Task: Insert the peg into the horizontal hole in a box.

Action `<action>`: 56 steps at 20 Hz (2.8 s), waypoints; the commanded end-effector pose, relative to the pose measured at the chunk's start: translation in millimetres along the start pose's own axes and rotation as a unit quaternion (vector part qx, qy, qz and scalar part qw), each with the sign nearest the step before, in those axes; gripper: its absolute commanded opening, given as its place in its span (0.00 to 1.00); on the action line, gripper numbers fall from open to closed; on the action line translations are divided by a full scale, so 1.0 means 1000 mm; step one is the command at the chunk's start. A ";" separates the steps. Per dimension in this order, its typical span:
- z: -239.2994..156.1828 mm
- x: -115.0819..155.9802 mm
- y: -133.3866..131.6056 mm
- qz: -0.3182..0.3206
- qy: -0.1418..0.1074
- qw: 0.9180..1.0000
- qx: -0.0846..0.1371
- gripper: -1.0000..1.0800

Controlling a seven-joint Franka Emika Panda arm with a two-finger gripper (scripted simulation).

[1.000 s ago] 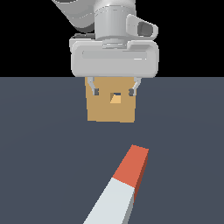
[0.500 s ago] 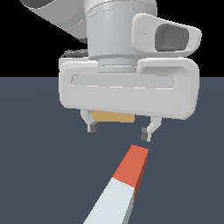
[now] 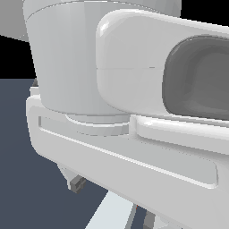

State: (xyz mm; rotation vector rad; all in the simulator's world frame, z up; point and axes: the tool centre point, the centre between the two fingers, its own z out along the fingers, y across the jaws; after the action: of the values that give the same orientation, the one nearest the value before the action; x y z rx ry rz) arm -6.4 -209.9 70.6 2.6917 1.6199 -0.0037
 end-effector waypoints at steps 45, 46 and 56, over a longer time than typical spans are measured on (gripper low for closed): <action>0.000 0.111 -0.044 -0.114 0.000 0.994 -0.001 0.00; -0.005 0.123 -0.051 -0.127 0.000 0.992 -0.001 0.00; -0.037 0.185 -0.092 -0.198 0.000 0.980 -0.001 0.00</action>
State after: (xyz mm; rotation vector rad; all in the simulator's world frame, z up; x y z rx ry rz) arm -0.9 -7.6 103.2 2.3291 2.1087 -0.0037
